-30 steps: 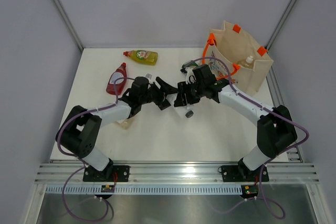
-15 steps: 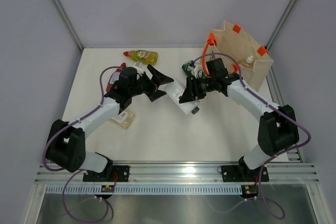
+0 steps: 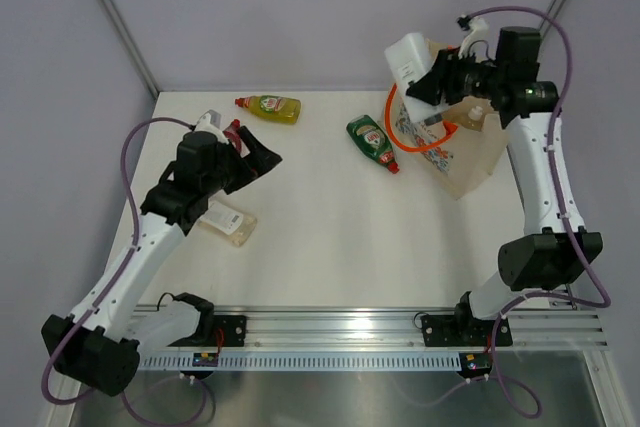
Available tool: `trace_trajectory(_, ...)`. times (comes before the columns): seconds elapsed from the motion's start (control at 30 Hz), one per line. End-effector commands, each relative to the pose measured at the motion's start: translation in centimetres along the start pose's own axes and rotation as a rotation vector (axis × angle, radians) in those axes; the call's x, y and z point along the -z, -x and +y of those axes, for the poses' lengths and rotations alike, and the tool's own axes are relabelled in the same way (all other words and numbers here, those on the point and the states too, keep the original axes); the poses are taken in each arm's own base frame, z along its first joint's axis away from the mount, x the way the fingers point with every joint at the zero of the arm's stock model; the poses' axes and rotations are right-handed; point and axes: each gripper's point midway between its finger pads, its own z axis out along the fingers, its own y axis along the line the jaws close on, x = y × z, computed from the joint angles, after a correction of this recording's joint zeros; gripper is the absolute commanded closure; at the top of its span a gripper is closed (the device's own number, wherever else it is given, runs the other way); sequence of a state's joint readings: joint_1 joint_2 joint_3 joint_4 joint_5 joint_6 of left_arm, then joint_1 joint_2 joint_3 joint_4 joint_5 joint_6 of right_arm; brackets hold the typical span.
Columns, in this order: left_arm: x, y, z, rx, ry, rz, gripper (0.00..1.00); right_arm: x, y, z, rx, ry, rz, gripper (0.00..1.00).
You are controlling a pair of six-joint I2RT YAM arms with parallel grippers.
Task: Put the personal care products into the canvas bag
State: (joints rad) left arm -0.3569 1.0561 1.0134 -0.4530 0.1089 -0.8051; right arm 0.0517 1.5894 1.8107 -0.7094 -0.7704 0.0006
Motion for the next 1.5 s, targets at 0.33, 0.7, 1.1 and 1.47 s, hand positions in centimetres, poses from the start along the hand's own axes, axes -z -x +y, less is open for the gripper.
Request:
trace_trajectory(0.33,5.9,-1.3,9.6,-0.043,0.312,-0.130,0.01,2.0,5.1,-17.6,0.279,-0.517,-0.012,1.00)
trace_trajectory(0.7,5.3,-3.8,13.5,0.110,0.459,-0.092,0.01,-2.8,-3.8,-20.5,0.328,-0.489,0.281,0.87)
trace_trajectory(1.1,2.1,-6.0,17.3,0.325,0.630,0.002,0.01,-0.8,-3.0,-20.1,0.271,-0.515,0.309,0.00)
trace_trajectory(1.47,-1.3,-5.5,19.8,0.275,0.767,0.120,0.01,4.5,3.5,-13.5,0.364,-0.414,0.140,0.00)
